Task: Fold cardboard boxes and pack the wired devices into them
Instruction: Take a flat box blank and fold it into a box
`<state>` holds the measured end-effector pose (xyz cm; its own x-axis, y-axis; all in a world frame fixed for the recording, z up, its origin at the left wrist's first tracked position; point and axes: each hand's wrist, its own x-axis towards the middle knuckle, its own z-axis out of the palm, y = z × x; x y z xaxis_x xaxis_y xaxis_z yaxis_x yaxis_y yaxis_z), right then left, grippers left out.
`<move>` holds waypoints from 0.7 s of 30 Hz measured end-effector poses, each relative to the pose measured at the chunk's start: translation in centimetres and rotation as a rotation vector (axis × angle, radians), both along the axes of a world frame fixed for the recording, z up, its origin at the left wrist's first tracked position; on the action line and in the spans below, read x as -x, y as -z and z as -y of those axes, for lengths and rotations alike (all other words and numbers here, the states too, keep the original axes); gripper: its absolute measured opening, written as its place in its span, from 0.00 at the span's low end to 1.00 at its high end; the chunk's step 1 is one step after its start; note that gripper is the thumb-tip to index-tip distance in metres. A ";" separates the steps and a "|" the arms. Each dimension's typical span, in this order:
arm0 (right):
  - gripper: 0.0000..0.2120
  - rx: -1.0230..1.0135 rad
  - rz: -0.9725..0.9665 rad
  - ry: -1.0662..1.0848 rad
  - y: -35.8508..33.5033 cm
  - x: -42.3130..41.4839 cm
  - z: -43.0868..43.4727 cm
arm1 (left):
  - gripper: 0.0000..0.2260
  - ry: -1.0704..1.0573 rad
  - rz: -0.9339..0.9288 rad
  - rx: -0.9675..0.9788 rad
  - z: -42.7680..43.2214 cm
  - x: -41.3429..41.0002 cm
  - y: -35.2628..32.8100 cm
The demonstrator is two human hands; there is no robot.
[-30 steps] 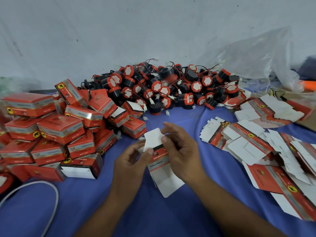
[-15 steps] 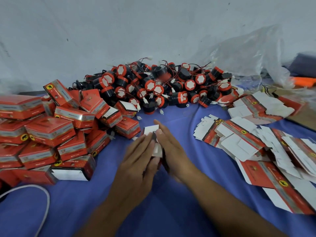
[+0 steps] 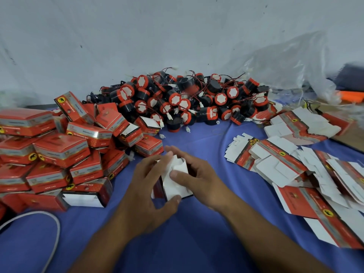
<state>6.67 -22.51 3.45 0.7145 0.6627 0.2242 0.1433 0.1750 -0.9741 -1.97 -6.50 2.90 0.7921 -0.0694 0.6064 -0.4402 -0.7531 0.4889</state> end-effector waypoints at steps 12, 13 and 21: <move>0.29 -0.101 -0.135 -0.096 -0.4 0.0 -0.2 | 0.30 -0.092 0.055 -0.034 0.9 -0.1 0.3; 0.30 -0.104 -0.136 -0.116 -0.4 0.1 -0.2 | 0.30 -0.105 0.068 0.001 0.8 -0.1 0.3; 0.25 -0.047 -0.036 -0.093 0.0 1.4 -1.4 | 0.29 -0.296 0.196 -0.031 0.5 -0.5 0.2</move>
